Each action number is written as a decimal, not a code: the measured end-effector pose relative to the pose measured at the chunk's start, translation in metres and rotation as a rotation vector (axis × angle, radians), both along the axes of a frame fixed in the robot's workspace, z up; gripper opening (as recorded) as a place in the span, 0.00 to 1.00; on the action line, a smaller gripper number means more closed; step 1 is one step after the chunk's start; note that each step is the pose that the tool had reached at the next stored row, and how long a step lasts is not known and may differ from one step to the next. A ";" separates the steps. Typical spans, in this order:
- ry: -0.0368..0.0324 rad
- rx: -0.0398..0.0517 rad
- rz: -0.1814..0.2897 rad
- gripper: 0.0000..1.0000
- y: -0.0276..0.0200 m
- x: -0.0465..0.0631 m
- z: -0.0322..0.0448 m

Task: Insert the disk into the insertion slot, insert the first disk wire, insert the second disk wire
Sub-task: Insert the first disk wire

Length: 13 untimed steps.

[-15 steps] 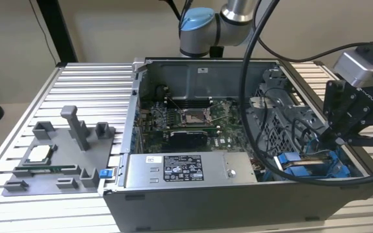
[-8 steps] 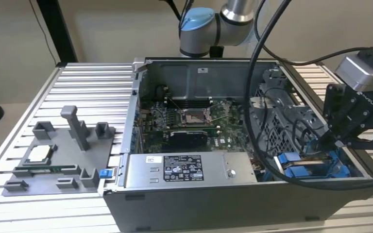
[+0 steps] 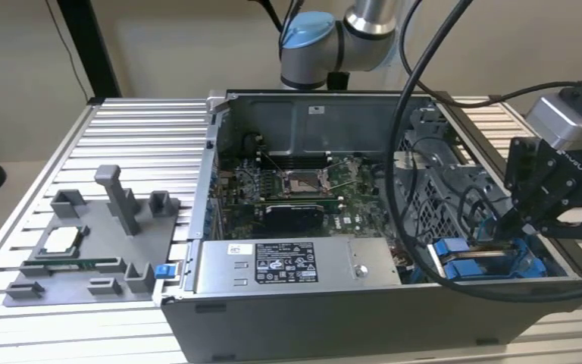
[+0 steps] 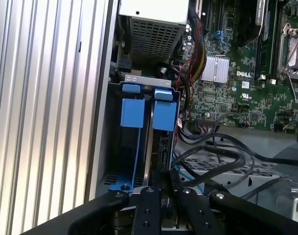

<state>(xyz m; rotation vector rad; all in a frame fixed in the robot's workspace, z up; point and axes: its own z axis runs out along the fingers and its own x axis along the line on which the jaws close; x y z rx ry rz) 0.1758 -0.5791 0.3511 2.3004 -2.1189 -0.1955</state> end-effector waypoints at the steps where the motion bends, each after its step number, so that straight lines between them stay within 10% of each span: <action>1: 0.0000 -0.0001 -0.001 0.00 0.0001 0.000 -0.0003; 13: 0.0001 0.0001 -0.006 0.00 0.0014 0.000 -0.0021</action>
